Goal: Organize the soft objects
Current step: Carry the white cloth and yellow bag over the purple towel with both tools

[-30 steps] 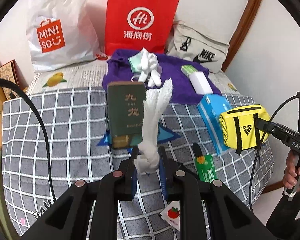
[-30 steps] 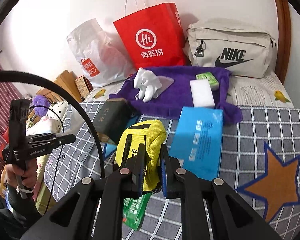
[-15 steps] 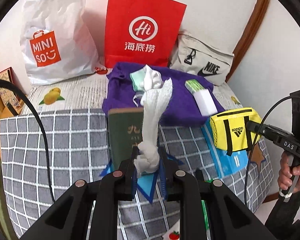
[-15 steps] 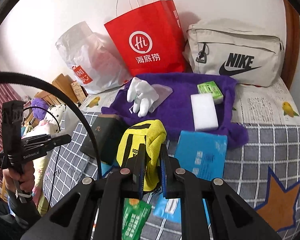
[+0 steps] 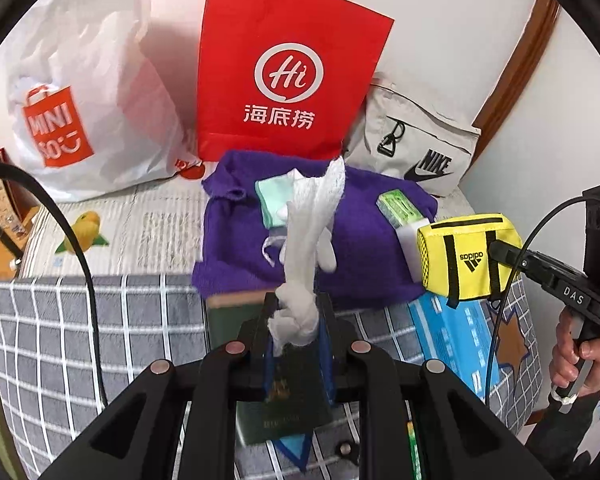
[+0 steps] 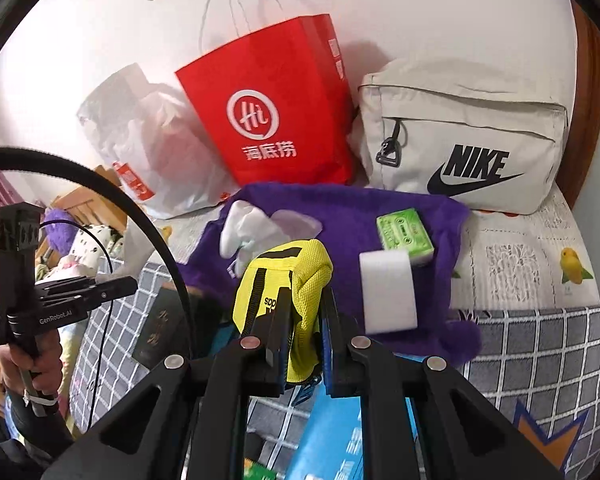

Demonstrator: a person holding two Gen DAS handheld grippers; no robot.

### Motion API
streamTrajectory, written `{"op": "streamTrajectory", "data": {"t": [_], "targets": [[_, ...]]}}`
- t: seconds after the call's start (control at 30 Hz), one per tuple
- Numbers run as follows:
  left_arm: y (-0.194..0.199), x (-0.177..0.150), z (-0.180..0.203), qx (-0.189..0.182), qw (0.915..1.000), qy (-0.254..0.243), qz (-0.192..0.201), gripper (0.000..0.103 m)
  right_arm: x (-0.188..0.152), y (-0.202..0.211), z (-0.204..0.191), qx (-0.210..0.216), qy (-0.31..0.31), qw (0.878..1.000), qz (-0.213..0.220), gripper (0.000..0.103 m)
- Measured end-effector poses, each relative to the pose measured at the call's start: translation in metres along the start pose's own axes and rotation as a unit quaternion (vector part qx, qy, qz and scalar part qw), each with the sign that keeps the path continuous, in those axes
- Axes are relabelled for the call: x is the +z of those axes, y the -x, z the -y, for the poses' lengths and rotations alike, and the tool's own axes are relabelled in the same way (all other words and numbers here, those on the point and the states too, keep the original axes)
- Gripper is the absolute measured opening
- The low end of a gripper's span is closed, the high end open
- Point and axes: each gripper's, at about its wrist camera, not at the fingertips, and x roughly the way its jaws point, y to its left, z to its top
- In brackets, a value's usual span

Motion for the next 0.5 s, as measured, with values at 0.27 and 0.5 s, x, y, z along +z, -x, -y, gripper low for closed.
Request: {"op": "streamTrajectory", "data": {"t": [0.27, 0.5], "targets": [[-0.039, 0.037, -0.018, -0.017, 0.9994, 0.021, -0.023, 0.018, 0.019, -0.032, 0.006, -0.018, -0.018, 1.0, -0.01, 0.013], [-0.073, 0.052, -0.028, -0.018, 0.9986, 0.024, -0.044, 0.018, 0.024, -0.065, 0.012, -0.032, -0.02, 0.999, -0.034, 0.013]]}}
